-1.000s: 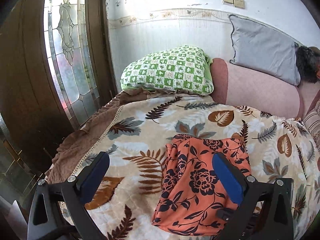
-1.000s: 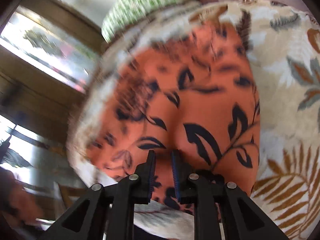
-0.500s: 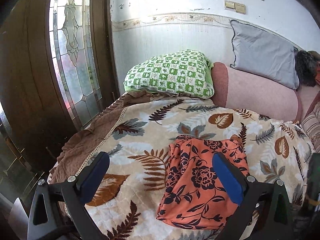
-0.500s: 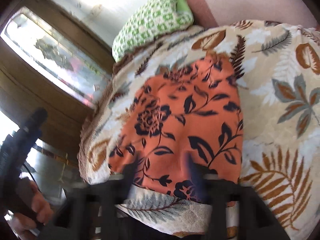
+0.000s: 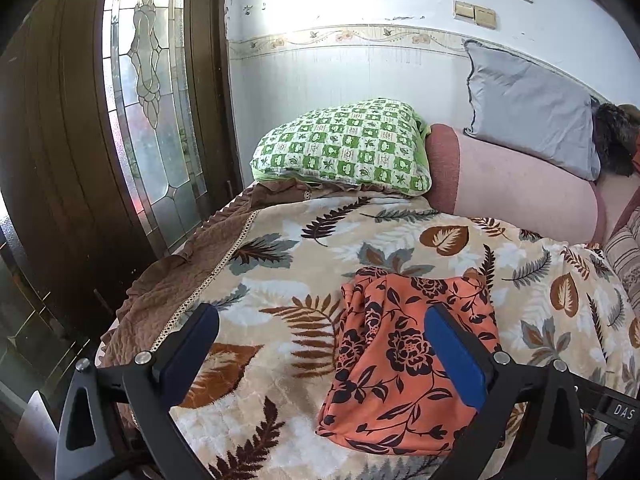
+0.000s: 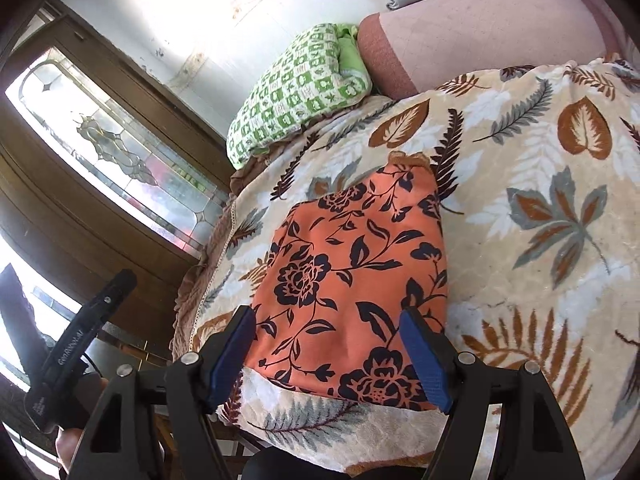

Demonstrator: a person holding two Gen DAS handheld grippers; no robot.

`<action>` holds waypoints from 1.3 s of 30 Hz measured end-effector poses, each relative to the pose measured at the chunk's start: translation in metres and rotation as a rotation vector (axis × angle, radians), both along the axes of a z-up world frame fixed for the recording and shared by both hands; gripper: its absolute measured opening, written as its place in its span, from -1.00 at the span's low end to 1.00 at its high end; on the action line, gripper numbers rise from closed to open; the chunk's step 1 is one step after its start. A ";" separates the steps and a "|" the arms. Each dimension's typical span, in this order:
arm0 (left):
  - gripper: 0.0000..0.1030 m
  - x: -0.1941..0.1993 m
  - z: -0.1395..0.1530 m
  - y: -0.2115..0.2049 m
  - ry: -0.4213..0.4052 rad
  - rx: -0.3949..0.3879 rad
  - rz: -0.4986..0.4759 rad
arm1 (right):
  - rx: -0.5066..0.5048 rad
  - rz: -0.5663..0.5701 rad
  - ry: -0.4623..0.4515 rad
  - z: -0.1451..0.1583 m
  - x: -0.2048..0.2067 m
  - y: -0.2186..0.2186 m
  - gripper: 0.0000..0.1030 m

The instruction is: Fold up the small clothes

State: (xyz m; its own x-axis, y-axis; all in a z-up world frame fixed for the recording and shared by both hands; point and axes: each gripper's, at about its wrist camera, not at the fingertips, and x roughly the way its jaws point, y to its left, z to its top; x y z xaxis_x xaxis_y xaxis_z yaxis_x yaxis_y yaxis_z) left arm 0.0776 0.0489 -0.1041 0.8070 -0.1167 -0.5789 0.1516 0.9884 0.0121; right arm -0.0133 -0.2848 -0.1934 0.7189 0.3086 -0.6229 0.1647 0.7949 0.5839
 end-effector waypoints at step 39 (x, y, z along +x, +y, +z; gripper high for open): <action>1.00 -0.010 0.015 0.008 -0.048 0.007 0.014 | -0.002 0.036 -0.085 0.027 -0.012 0.012 0.51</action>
State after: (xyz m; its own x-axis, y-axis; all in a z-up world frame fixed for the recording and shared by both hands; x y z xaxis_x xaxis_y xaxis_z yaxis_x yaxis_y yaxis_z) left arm 0.0671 0.0570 -0.0892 0.8354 -0.1015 -0.5401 0.1368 0.9903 0.0256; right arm -0.0256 -0.2731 -0.1669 0.7578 0.3338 -0.5606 0.0856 0.8009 0.5927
